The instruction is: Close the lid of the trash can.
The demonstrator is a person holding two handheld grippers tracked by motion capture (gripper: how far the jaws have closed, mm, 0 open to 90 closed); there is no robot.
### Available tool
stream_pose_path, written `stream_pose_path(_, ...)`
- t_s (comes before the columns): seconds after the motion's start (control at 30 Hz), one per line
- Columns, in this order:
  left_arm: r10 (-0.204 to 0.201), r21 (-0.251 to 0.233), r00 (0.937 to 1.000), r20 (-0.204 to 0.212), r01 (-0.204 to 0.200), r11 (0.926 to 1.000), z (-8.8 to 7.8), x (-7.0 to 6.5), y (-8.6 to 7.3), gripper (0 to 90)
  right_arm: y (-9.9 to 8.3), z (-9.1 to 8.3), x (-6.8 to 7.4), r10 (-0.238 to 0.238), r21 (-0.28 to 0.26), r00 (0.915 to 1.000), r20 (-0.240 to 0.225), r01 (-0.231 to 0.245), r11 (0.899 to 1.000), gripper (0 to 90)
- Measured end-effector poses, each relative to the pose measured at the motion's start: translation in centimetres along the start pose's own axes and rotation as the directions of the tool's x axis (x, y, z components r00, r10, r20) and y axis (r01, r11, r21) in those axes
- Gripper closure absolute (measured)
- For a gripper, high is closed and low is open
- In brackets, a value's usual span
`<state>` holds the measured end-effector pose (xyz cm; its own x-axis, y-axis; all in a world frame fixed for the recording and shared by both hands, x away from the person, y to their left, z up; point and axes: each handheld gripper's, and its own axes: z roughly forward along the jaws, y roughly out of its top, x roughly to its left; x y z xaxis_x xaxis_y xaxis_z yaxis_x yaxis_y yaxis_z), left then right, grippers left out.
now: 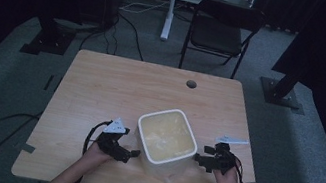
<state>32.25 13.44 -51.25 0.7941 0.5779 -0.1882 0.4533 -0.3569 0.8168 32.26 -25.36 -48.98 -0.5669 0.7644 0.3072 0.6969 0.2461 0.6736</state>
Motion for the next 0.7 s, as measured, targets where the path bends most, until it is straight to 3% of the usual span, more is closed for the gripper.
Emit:
stream_pose_path(0.2,-0.005,0.000,1.0000,0.002,0.005,1.0000,0.0,0.0,0.0,0.5,-1.3,-0.3,0.4,-0.039,0.044,0.9975,-0.059,0.042,0.998,24.6)
stream_pose_path(0.47,0.000,0.002,1.0000,-0.007,0.000,1.0000,0.4,0.1,0.3,0.5,-1.5,0.9,2.3,-0.131,0.062,0.9819,-0.137,0.141,0.988,24.7)
stream_pose_path(0.7,0.005,0.006,0.9996,-0.029,-0.004,1.0000,0.7,0.7,1.1,0.5,-0.7,2.3,3.2,-0.139,0.059,0.9830,-0.120,0.147,0.987,29.1)
